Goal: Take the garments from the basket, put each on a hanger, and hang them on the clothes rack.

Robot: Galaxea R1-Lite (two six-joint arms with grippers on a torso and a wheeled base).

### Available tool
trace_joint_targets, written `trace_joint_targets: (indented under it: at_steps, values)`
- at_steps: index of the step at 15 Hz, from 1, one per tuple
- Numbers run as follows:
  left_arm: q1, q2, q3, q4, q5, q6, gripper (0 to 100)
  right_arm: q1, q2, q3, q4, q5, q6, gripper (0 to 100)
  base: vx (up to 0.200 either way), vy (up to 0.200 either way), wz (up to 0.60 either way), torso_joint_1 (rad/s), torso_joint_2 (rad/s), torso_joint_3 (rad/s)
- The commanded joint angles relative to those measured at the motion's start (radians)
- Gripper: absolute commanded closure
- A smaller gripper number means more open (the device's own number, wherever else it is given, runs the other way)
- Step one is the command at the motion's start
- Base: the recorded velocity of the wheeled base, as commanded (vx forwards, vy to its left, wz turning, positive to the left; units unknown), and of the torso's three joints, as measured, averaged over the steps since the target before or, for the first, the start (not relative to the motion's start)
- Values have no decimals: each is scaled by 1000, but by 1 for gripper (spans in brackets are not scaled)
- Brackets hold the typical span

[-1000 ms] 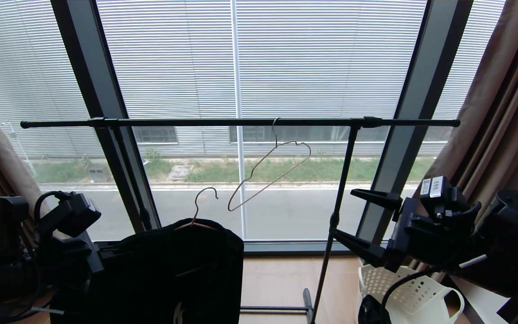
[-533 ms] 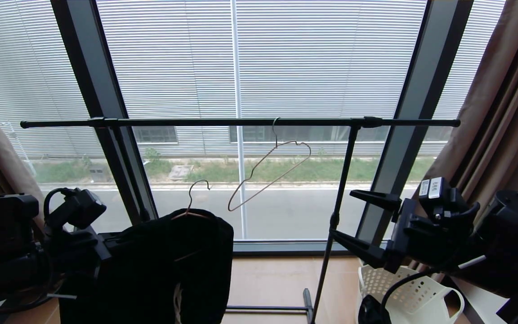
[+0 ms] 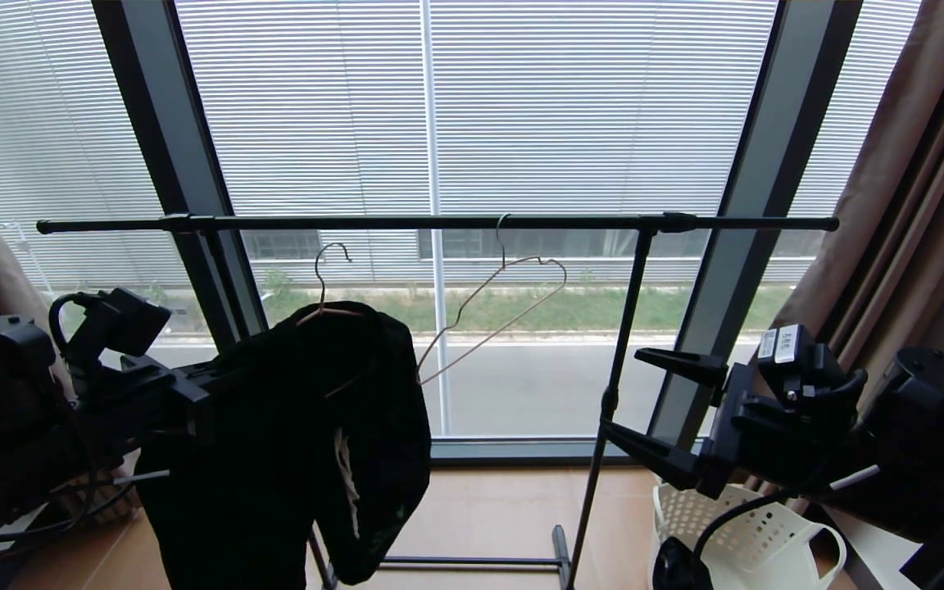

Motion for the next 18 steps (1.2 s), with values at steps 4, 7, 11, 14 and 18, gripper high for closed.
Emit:
trace_joint_targets:
  at_steps: [4, 7, 11, 14, 18]
  values:
    - [-112, -10, 50, -164, 126, -14, 100, 0, 2, 0, -1, 0, 0, 0, 0, 0, 0, 0, 0, 0]
    - [-130, -30, 64, -166, 141, -18, 100, 0, 2, 0, -1, 0, 0, 0, 0, 0, 0, 0, 0, 0]
    - [-145, -60, 73, -178, 141, -66, 100, 0, 2, 1, -1, 0, 0, 0, 200, 0, 0, 1, -2, 0]
    - [-153, -60, 81, -180, 141, -66, 100, 0, 2, 3, -1, 0, 0, 0, 200, 0, 0, 15, 6, -2]
    - [-161, -55, 80, -180, 141, -67, 100, 0, 2, 3, -1, 0, 0, 0, 200, 0, 0, 5, 2, 1]
